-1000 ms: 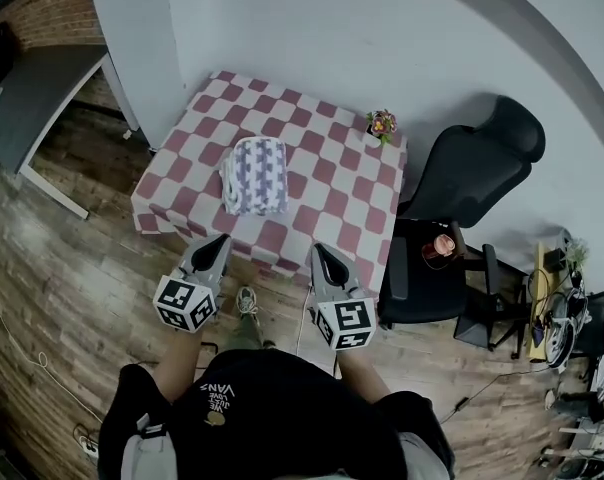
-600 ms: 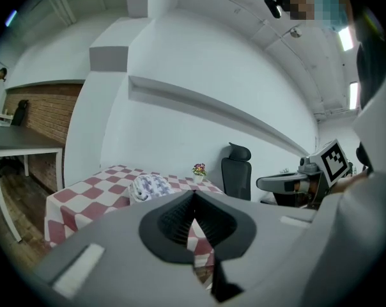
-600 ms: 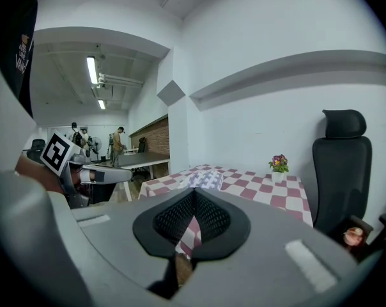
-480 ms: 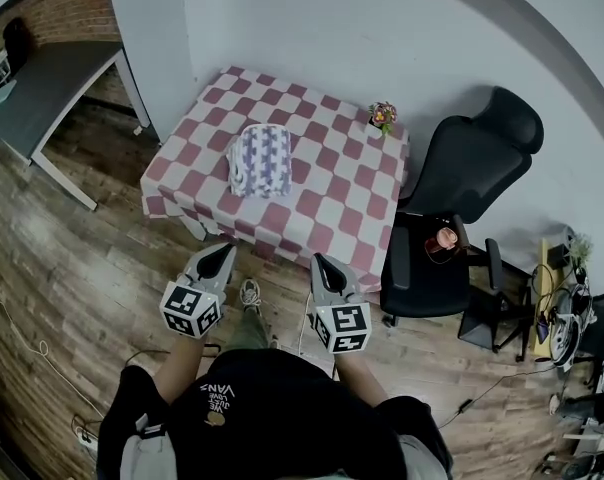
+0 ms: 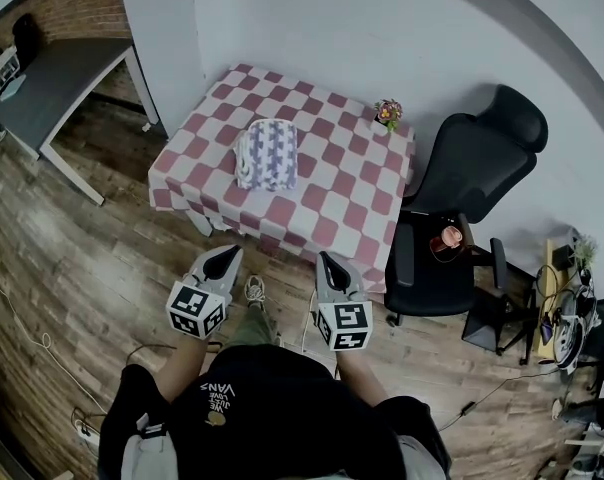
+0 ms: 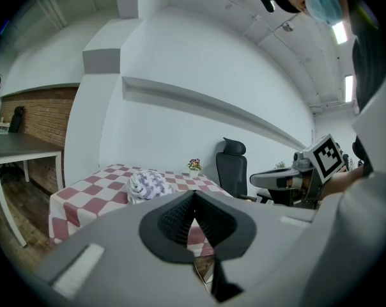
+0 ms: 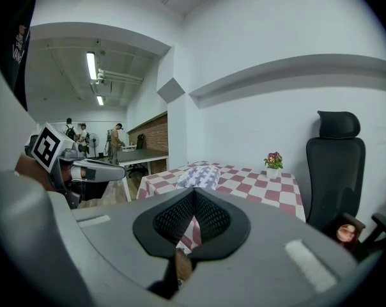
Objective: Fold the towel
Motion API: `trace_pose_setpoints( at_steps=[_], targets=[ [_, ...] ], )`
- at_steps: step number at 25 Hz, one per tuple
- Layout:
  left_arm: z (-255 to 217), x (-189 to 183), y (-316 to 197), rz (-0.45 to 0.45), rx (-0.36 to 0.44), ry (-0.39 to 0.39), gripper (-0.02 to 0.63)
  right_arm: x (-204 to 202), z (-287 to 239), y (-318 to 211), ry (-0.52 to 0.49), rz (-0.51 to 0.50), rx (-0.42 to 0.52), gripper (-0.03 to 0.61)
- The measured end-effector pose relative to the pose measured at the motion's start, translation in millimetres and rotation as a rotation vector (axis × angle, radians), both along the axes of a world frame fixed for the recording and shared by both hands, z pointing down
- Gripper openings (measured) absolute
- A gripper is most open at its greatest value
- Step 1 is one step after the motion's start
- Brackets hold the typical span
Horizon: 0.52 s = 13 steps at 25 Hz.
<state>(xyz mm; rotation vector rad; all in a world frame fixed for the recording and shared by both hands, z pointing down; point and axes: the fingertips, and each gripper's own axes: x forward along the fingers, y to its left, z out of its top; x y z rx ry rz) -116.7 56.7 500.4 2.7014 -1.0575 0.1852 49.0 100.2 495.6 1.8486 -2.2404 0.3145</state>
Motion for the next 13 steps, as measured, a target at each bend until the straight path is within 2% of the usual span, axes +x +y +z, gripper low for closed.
trace_pose_setpoints(
  at_steps=[13],
  targets=[
    [0.8,2.3,6.8,-0.005,0.005,-0.002,0.002,10.0,-0.7,4.7,-0.015,0.034,0.010,0.005]
  ],
)
